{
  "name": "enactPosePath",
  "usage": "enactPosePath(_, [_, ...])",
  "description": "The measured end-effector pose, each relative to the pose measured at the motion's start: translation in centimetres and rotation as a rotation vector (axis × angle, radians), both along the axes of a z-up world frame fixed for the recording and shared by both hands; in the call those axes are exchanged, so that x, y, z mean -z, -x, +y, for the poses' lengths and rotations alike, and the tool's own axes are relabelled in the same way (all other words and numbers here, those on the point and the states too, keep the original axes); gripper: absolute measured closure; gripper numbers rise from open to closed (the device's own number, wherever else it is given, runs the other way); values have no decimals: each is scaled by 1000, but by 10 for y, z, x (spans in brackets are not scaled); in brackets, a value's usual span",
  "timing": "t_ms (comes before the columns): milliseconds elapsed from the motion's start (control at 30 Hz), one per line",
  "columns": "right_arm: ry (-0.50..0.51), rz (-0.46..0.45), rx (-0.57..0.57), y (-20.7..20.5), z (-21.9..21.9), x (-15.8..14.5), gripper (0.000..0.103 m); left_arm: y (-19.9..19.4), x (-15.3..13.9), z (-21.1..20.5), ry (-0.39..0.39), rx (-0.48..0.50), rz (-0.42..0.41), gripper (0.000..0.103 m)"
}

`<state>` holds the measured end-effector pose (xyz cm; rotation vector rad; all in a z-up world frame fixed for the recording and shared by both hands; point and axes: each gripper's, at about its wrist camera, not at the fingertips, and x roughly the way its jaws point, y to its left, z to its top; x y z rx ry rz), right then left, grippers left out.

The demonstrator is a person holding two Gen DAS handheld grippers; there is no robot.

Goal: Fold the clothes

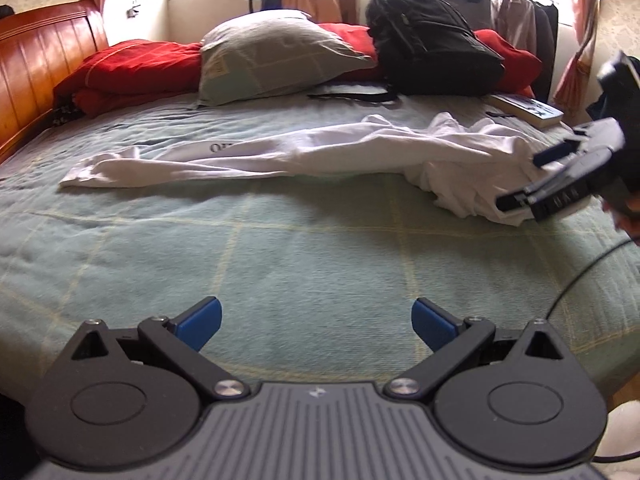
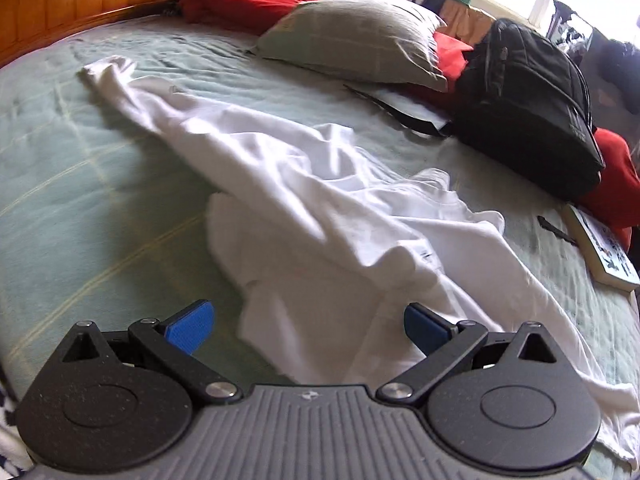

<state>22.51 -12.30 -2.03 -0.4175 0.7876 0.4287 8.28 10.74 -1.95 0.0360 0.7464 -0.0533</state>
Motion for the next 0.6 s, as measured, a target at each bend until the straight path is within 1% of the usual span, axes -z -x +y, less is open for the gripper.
enactPosePath(133, [3,-3,21,-30,-13,5,0,-5,3,-9,-2,13,16,2])
enactPosePath(233, [-34,47,51,-57,-25,12,0,-8,3,-14,-3,14,22,2])
enactPosePath(333, [-53,54,64,-72,-36,17,0,-11,3,-17,6,21,23,2])
enactPosePath(400, [-91,79,86,-78,-45,14,0,-12,3,-18,14,24,24,2])
enactPosePath(467, [-98,62,96,-72,-48,6,0,-14,3,-20,20,31,24,2])
enactPosePath(600, [-70,-40,53,-39,-43,-16,0,-18,5,-22,30,48,29,2])
